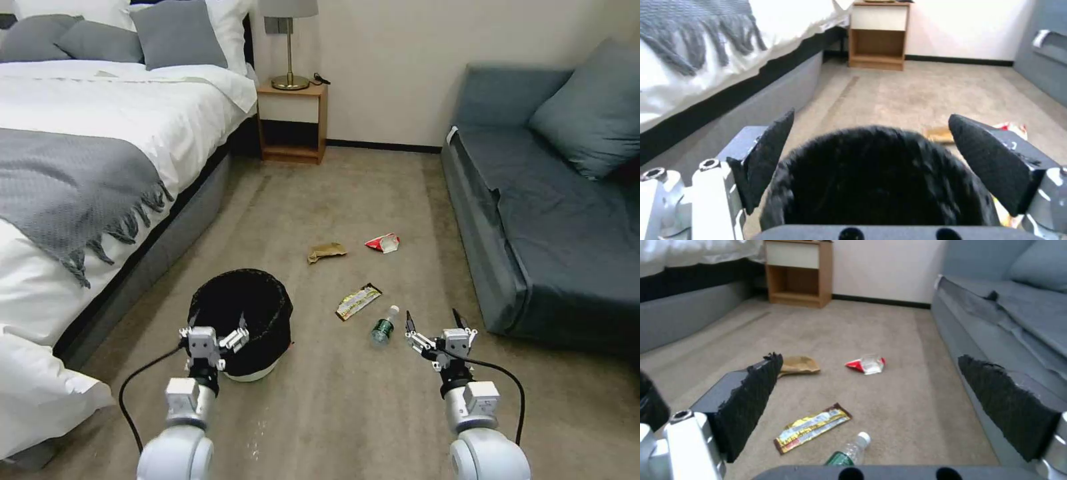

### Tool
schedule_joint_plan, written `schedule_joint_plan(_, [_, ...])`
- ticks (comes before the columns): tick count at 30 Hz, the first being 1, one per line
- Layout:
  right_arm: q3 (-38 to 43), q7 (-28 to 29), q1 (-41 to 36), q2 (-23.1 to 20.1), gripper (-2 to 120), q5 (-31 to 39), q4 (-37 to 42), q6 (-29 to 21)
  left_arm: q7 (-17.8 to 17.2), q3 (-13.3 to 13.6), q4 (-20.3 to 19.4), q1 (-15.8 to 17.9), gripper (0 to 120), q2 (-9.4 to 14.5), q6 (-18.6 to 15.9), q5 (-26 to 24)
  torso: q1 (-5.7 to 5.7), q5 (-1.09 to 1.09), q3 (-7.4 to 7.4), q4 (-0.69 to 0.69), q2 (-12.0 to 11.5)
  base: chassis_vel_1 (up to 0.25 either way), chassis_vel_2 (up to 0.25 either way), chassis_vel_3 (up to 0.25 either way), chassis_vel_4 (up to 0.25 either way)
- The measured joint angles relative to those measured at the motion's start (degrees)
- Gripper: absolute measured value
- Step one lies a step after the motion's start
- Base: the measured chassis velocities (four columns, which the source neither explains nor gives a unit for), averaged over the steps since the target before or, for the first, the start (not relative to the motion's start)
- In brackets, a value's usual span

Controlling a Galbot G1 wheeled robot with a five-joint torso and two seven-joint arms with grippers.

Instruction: Pick up the trash bin, then pick up the garbage on the floor and place it into the trash bin.

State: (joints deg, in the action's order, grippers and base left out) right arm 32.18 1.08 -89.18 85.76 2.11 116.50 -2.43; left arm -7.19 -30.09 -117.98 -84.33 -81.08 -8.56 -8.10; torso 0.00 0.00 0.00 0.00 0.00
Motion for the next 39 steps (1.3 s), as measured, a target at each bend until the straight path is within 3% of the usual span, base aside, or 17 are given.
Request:
schedule_joint_plan(6, [2.66, 4.36, -1.70, -0.82, 100, 7.76, 7.38, -9.51, -8.56, 1.70, -4.08, 5.34, 98, 5.77, -10.30, -9.58, 0.00, 0.00, 0.00, -0.01, 0.00, 0.000, 0.000, 0.000, 0.000])
schedule_joint_plan(7, [2.66, 4.36, -1.70, -0.82, 100, 7.76, 7.38, -9.51, -8.56, 1.70, -4.08, 5.34, 98, 5.77, -10.30, -9.58, 0.00, 0.00, 0.00, -0.01, 0.00, 0.000, 0.000, 0.000, 0.000])
schedule_joint_plan(11, [4.92, 8.09, -3.10, -1.49, 100, 14.39, 13.70, -17.69, -15.41, 3.11, -7.36, 9.67, 100, 10.41, -18.56, -17.32, 0.00, 0.00, 0.00, 0.00, 0.00, 0.000, 0.000, 0.000, 0.000])
schedule_joint_plan(13, [5.50, 9.00, -3.43, -1.65, 100, 16.02, 15.25, -19.69, -16.78, 3.36, -8.04, 10.53, 100, 11.36, -20.16, -18.81, 0.00, 0.01, 0.00, -0.02, 0.00, 0.000, 0.000, 0.000, 0.000])
schedule_joint_plan(15, [5.95, 9.74, -3.72, -1.78, 100, 17.33, 16.49, -21.28, -17.16, 3.45, -8.20, 10.92, 100, 11.74, -20.81, -19.68, 0.00, 0.01, 0.00, 0.00, 0.00, 0.000, 0.000, 0.000, 0.000])
schedule_joint_plan(16, [6.79, 11.13, -4.25, -2.05, 100, 19.80, 18.86, -24.35, -17.15, 3.18, -7.28, 13.06, 99, 13.86, -21.75, -22.08, 0.00, -0.02, 0.00, -0.02, 0.00, 0.000, 0.000, 0.000, 0.000])
schedule_joint_plan(18, [7.76, 12.76, -4.82, -2.36, 100, 22.71, 21.62, -27.93, -17.06, 2.95, -5.99, 14.19, 98, 14.93, -22.02, -22.82, 0.00, 0.05, 0.00, -0.01, 0.00, 0.000, 0.000, 0.000, 0.000])
schedule_joint_plan(20, [8.46, 13.90, -5.36, -2.58, 100, 24.76, 23.54, -30.42, -17.06, 2.88, -4.90, 14.52, 98, 15.16, -22.07, -22.93, 0.00, -0.06, 0.00, -0.01, 0.00, 0.000, 0.000, 0.000, 0.000])
schedule_joint_plan(24, [9.81, 16.04, -6.17, -2.96, 100, 28.66, 26.85, -35.23, -17.37, 2.58, -2.76, 15.12, 98, 15.48, -22.12, -23.95, 0.00, -0.02, 0.00, -0.01, 0.00, 0.000, 0.000, 0.000, 0.000])
schedule_joint_plan(30, [10.03, 16.41, -6.30, -3.03, 100, 29.37, 27.22, -36.11, -18.20, 2.05, -1.79, 15.15, 98, 15.85, -22.98, -26.52, 0.00, 0.00, 0.00, 0.00, 0.00, 0.000, 0.000, 0.000, 0.000])
schedule_joint_plan(34, [12.36, 13.07, -3.39, -5.82, 100, 32.66, 23.23, -38.65, -18.77, 1.97, -1.75, 14.71, 98, 15.82, -23.59, -27.21, 0.00, 0.05, 0.00, 0.02, 0.00, 0.000, 0.000, 0.000, 0.000])
schedule_joint_plan(39, [12.10, 12.24, -2.85, -6.05, 100, 32.18, 21.98, -38.74, -23.41, 1.21, -1.72, 15.95, 98, 16.48, -28.49, -31.57, 0.00, 0.00, 0.00, 0.00, 0.00, 0.000, 0.000, 0.000, 0.000])
